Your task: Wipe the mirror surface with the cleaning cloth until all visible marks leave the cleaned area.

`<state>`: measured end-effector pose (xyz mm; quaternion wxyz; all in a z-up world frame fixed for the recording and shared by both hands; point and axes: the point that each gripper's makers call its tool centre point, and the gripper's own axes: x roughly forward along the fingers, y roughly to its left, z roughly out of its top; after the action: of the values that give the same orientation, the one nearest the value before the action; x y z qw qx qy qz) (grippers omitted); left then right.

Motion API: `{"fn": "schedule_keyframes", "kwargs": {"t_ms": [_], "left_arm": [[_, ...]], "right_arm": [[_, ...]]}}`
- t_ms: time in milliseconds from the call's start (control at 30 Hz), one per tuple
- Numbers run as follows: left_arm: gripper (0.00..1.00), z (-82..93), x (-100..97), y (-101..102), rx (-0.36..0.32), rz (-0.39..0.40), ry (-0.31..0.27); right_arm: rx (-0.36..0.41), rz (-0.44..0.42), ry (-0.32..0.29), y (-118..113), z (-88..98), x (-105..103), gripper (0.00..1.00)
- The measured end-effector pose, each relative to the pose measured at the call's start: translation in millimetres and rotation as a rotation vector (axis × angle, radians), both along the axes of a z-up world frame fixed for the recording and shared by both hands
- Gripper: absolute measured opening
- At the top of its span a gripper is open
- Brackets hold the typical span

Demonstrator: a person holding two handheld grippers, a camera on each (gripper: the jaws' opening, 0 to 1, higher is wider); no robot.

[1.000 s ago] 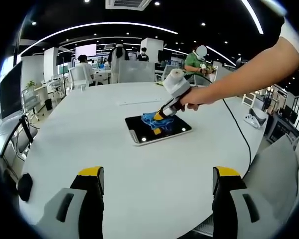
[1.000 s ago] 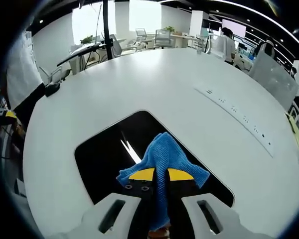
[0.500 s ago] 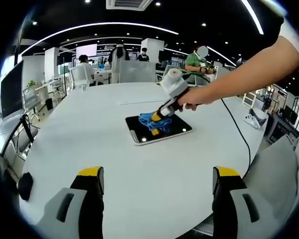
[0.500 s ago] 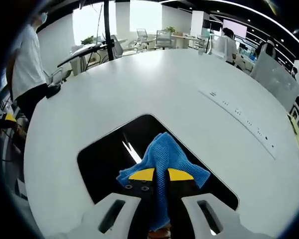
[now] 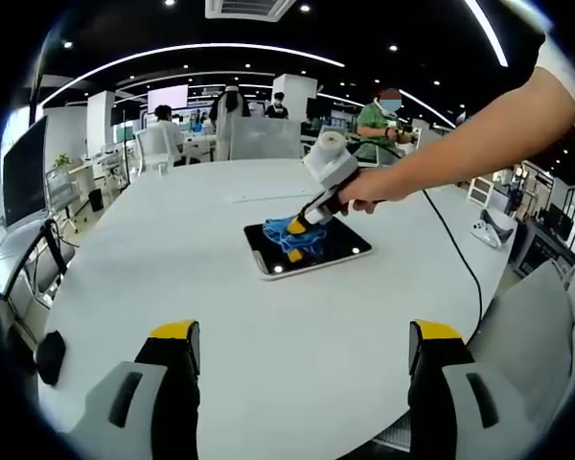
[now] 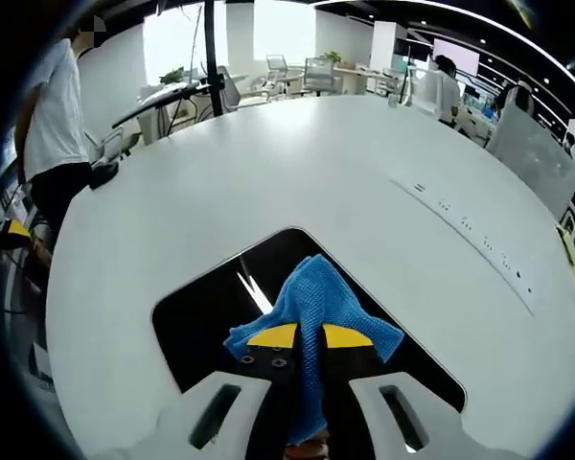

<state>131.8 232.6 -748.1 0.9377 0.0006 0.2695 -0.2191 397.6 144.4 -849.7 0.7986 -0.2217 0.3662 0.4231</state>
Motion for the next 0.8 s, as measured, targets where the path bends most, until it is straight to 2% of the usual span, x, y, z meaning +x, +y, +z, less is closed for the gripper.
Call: {"fn": "schedule_keyframes", "kwargs": {"t_ms": [800], "left_arm": [[0.91,-1.5,-2.6,6.7,-0.002,0.014,0.001]], "right_arm": [[0.016,0.001,0.001,20.9,0.5,-1.3,0.03]]}}
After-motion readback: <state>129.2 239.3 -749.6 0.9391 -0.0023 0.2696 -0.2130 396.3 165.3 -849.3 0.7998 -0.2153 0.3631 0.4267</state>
